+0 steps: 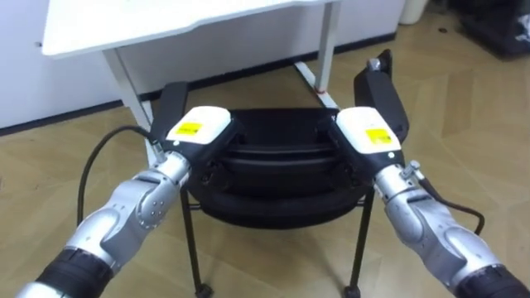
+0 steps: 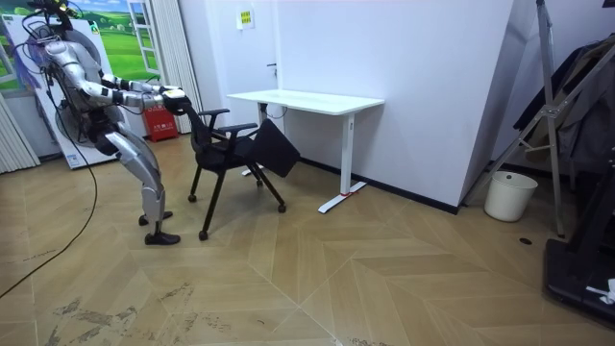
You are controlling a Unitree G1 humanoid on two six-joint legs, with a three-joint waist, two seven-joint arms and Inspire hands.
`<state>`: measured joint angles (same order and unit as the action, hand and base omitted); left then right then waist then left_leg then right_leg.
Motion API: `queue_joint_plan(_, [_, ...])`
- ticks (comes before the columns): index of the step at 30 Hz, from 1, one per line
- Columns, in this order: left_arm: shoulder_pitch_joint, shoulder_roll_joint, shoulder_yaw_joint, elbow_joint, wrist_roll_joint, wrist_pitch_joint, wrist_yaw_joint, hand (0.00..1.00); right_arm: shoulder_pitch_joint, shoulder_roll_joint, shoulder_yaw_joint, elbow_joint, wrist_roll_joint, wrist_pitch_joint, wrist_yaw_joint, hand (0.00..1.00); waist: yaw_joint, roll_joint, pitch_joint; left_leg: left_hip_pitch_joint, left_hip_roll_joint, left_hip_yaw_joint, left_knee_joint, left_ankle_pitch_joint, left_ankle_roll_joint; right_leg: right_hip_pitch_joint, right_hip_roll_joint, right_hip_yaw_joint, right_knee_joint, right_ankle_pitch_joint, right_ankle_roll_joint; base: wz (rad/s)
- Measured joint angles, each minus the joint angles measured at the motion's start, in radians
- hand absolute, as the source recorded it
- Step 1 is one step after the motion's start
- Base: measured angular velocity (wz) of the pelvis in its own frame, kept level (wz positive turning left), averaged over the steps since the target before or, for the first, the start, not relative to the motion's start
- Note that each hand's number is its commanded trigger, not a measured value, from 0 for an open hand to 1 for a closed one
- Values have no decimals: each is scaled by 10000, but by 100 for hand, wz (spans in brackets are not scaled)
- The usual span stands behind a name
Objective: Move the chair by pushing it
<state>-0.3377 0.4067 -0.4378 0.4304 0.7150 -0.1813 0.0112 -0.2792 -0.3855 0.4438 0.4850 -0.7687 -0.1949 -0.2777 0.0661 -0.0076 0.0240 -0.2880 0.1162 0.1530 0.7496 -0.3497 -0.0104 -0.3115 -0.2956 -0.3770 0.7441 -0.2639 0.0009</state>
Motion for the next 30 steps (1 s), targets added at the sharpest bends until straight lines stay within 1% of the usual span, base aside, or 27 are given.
queue_joint_plan(1, [1, 0, 15, 1, 0, -1, 1, 100, -44, 25, 0, 15, 0, 28, 39, 100, 22, 40, 7, 15, 126, 20, 5, -16, -47, 76, 58, -128, -7, -34, -96, 12])
queue_joint_plan(2, [-1, 2, 44, -5, 4, -22, 44, 100, -131, 16, 0, 39, 0, 49, 96, 100, 23, 67, 19, 28, 304, 66, -85, 14, -184, 151, 214, -205, -91, -78, -172, 26])
queue_joint_plan(3, [0, -1, 49, -9, 36, -36, 113, 100, -169, -7, -1, 38, 11, 40, 129, 100, 31, 71, 17, 68, 407, 99, -282, 81, -328, 233, 365, -289, -250, -90, -180, 26])
queue_joint_plan(4, [10, 5, 50, -16, 41, -46, 158, 100, -180, -9, 0, 38, 10, 33, 134, 100, 40, 81, 11, 90, 457, 95, -382, 121, -372, 286, 394, -365, -364, -82, -196, 18])
queue_joint_plan(5, [44, 28, 49, -50, 40, -71, 206, 100, -193, 20, 5, 39, 9, 35, 138, 100, 47, 75, 15, 189, 465, 80, -618, 220, -433, 389, 511, -413, -518, -86, -210, 10])
queue_joint_plan(9, [61, 31, 51, -105, 46, -55, 274, 100, -253, 21, 8, 28, -5, 33, 187, 100, -7, 45, 36, 369, 476, -16, -982, 307, -486, 645, 588, -605, -793, -141, -216, 10])
queue_joint_plan(11, [59, 58, 61, -257, 121, 29, 270, 100, -262, 28, -28, -8, -3, 32, 186, 100, -98, 69, 25, 383, 470, -67, -1112, 335, -508, 719, 611, -699, -901, -181, -156, 12])
queue_joint_plan(13, [66, 64, 180, -349, 310, 48, 269, 100, -273, 103, -134, -22, -4, 15, 203, 100, -94, -7, 64, 496, 475, -42, -1227, 354, -536, 749, 643, -674, -938, -259, -97, -2])
queue_joint_plan(14, [88, 66, 262, -367, 426, 31, 267, 100, -272, 210, -205, -7, -37, 28, 258, 100, -95, -46, 84, 586, 514, -38, -1324, 369, -570, 842, 718, -680, -1044, -295, -56, -5])
queue_joint_plan(16, [87, 112, 310, -393, 444, 12, 272, 100, -287, 264, -242, -1, -50, 6, 295, 100, -96, -88, 83, 710, 580, -26, -1392, 359, -624, 922, 812, -687, -1128, -337, -83, -2])
queue_joint_plan(17, [77, 119, 297, -395, 442, 12, 265, 100, -286, 289, -245, 24, -49, 10, 294, 100, -125, -75, 83, 728, 690, -1, -1231, 336, -662, 1032, 904, -713, -1164, -363, -147, 0])
queue_joint_plan(18, [77, 123, 276, -390, 443, 17, 265, 100, -287, 302, -247, 68, -48, 12, 295, 100, -139, -80, 86, 715, 810, 85, -943, 334, -665, 1136, 966, -724, -1163, -441, -153, 0])
queue_joint_plan(20, [94, 146, 213, -411, 426, 47, 270, 100, -280, 280, -247, 114, -32, -45, 312, 100, -226, -70, 84, 683, 891, 94, -648, 341, -656, 1299, 1006, -800, -1157, -597, -100, 11])
queue_joint_plan(21, [124, 144, 212, -418, 424, 63, 266, 100, -260, 293, -247, 113, -31, -51, 325, 100, -347, -67, 82, 696, 909, 75, -543, 343, -652, 1408, 993, -888, -1142, -680, -103, 19])
queue_joint_plan(23, [128, 141, 191, -413, 423, 82, 259, 100, -244, 284, -248, 113, -35, -70, 326, 100, -407, -38, 76, 730, 959, 76, -459, 346, -653, 1467, 1036, -903, -1142, -782, -90, 7])
queue_joint_plan(25, [201, 116, 194, -396, 420, 99, 318, 100, -237, 299, -247, 122, -90, -67, 333, 100, -404, -22, 70, 782, 979, 85, -340, 420, -656, 1524, 1105, -795, -1157, -864, -82, -7])
queue_joint_plan(26, [302, 109, 196, -419, 418, 113, 376, 100, -212, 303, -240, 118, -154, -76, 345, 100, -424, 7, 66, 729, 1010, 92, -84, 578, -578, 1597, 1283, -493, -1249, -884, -130, 3])
queue_joint_plan(27, [396, 97, 219, -419, 425, 151, 389, 100, -146, 308, -239, 75, -203, -73, 366, 100, -515, 39, 96, 359, 1098, 40, 772, 1015, -316, 1801, 1518, -129, -1383, -883, -227, 10])
queue_joint_plan(28, [459, 74, 208, -418, 430, 181, 387, 100, -112, 310, -219, 78, -222, -63, 387, 100, -525, 48, 148, 98, 1088, -18, 1125, 1075, -200, 1955, 1549, 68, -1468, -897, -265, 24])
queue_joint_plan(29, [614, -26, 138, -422, 430, 219, 382, 100, 38, 249, -201, 70, -218, -120, 397, 100, -549, 22, 103, -209, 571, -62, 884, 782, -45, 2087, 1564, 348, -1593, -985, -306, 11])
queue_joint_plan(30, [637, -146, 40, -442, 418, 222, 377, 100, 198, -51, -255, -83, -214, -288, 360, 100, -612, 47, 78, -473, -86, 77, -91, 742, 31, 2076, 1560, 690, -1592, -1051, -241, 0])
